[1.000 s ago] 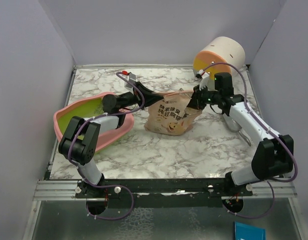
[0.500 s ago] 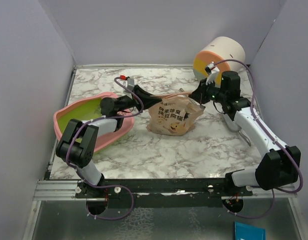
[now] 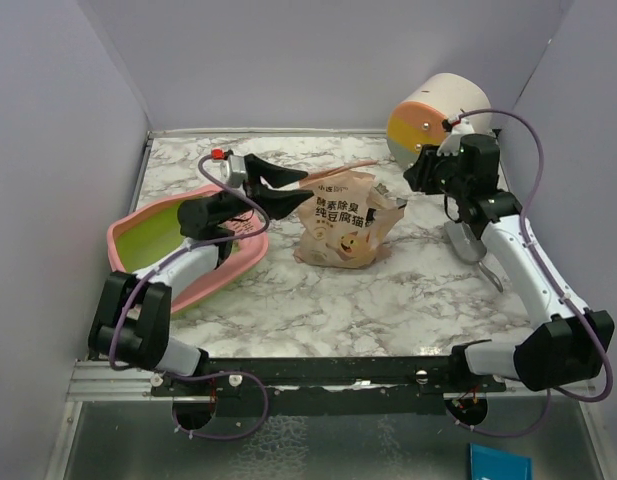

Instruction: Fill the litter box with clean litter

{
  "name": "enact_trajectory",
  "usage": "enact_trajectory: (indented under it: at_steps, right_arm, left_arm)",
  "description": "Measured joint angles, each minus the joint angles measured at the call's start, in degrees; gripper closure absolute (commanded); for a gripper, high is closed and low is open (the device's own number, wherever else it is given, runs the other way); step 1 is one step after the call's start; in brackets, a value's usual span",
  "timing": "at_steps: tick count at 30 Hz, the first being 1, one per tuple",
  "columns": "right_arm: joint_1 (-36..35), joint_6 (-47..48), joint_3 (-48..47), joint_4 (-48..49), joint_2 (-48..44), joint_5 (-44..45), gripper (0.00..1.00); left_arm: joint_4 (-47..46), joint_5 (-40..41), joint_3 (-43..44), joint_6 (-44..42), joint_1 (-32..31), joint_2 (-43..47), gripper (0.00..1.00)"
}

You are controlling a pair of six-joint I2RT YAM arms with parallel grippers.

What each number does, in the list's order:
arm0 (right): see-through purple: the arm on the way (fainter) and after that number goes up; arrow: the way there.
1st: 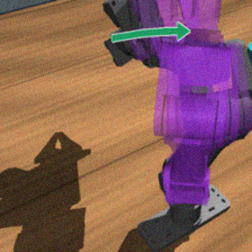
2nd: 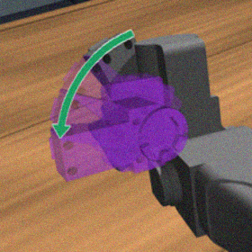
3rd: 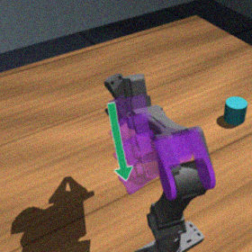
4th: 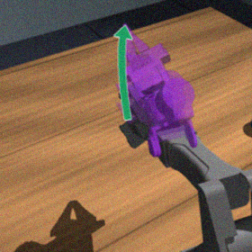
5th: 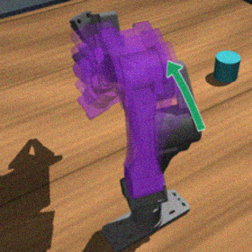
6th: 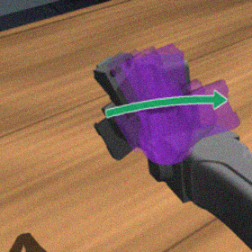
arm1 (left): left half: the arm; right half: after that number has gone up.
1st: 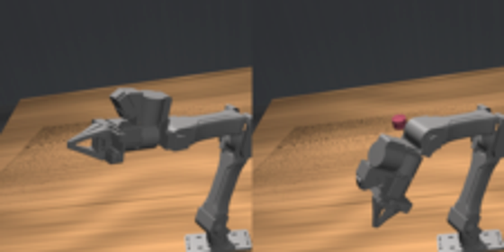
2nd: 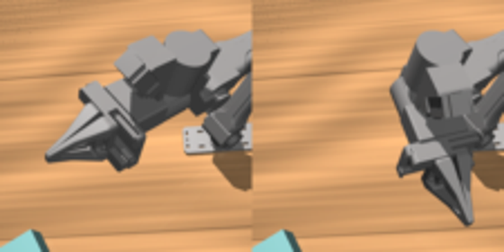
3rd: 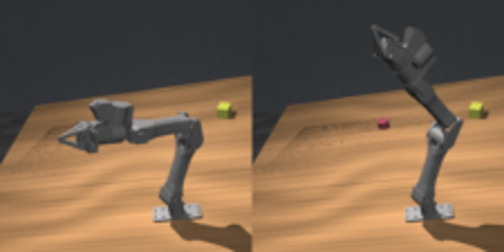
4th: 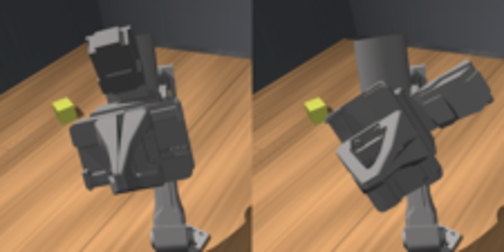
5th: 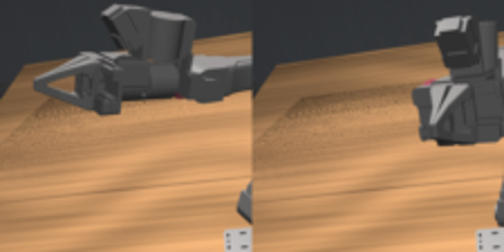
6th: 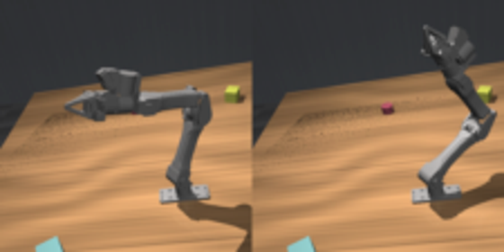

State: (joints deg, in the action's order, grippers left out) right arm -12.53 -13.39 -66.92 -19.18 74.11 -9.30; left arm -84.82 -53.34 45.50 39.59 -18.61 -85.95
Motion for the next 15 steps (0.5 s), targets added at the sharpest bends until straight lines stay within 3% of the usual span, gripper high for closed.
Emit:
enact_trajectory:
  at_steps: [5, 7, 11, 15]
  right_arm:
    - [9.2, -1.9, -2.1, -2.1, 1.6, 2.3, 0.60]
    - [14.1, -3.8, -0.3, -1.5, 2.8, 3.1, 0.62]
    - [21.3, -9.2, 7.8, 0.5, 4.8, 5.9, 0.67]
    - [22.2, -12.1, 14.1, 1.0, 7.3, 6.6, 0.62]
  left_arm:
    - [14.4, 3.6, -0.5, -8.9, 0.5, 11.1, 0.86]
    - [21.8, 5.5, -0.5, -13.1, 0.5, 15.3, 0.93]
    - [35.3, 9.6, -0.4, -19.8, 0.5, 21.7, 0.86]
    - [44.0, 11.5, 0.1, -22.7, 0.5, 23.1, 0.83]
